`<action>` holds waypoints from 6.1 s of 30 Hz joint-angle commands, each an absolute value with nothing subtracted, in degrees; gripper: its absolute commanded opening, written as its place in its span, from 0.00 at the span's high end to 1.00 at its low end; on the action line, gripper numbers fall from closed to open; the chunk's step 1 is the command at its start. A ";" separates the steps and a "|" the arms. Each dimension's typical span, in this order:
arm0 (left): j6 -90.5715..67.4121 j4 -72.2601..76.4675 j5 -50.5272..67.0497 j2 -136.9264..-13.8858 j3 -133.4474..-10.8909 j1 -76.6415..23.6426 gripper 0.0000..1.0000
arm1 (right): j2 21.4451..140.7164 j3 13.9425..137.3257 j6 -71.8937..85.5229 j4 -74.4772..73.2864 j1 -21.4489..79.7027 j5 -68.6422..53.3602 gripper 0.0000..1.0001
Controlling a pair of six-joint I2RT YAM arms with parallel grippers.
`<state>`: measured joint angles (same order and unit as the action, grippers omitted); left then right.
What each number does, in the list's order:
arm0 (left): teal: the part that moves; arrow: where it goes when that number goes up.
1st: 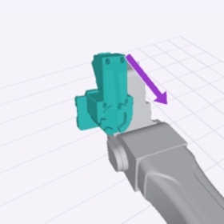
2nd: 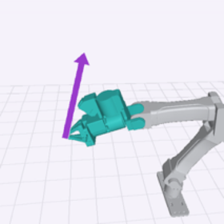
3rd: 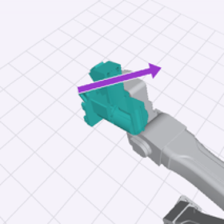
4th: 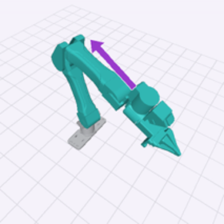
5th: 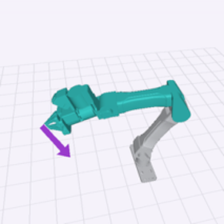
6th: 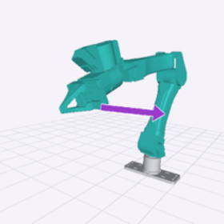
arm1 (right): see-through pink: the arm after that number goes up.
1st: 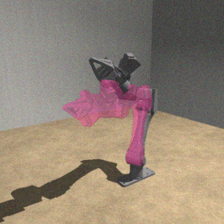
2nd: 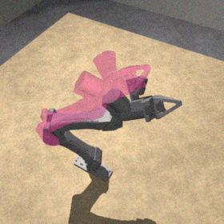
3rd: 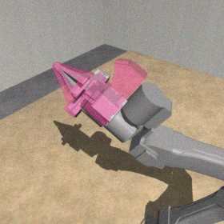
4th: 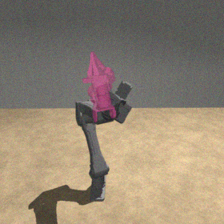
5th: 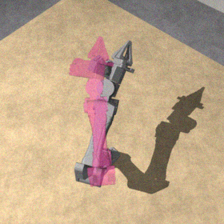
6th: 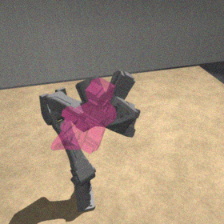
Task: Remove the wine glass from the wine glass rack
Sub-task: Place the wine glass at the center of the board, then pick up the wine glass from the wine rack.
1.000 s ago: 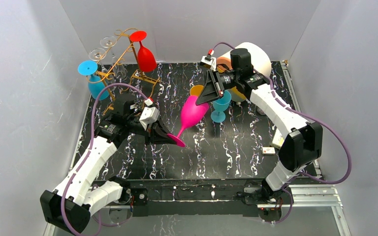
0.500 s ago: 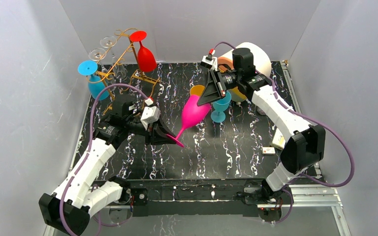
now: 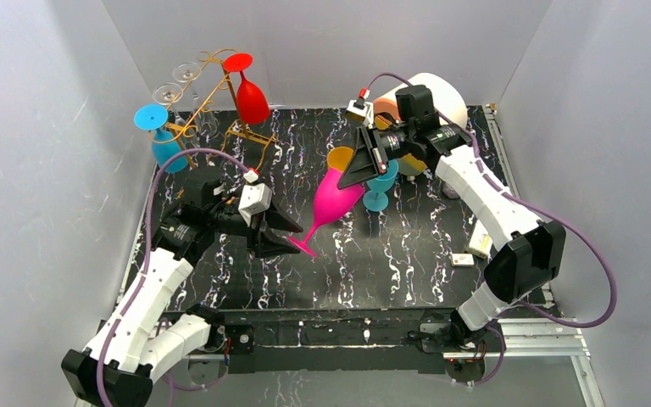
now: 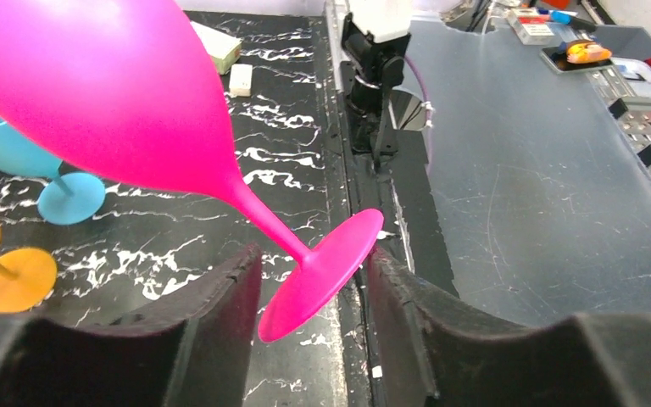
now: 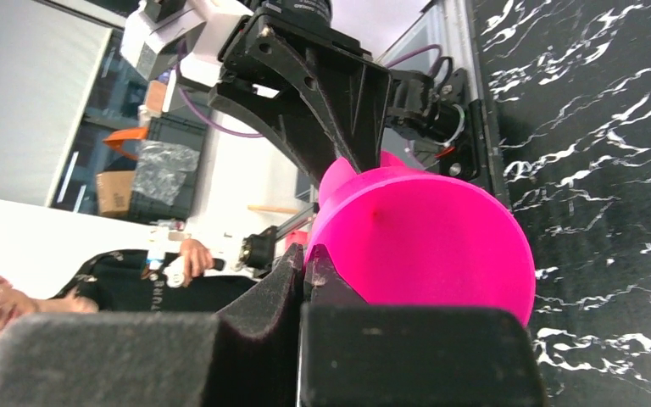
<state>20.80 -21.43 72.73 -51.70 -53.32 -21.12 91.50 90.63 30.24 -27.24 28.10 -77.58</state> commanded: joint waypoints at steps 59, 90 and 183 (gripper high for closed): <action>-9.69 -20.82 6.06 -52.65 -64.69 -20.83 0.02 | 75.93 68.90 26.08 -37.50 31.75 22.06 0.99; -8.92 -20.61 7.05 -51.59 -63.84 -20.83 0.02 | 85.10 70.90 19.57 -26.36 26.85 20.00 0.83; -29.38 -17.49 12.33 -108.60 -120.32 -0.26 0.39 | 66.88 68.20 34.81 -16.89 26.81 -9.20 0.39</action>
<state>-28.80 -17.10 10.52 -109.01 -117.89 -0.34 67.94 66.52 34.57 -18.00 27.00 -9.37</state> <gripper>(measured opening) 0.639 0.611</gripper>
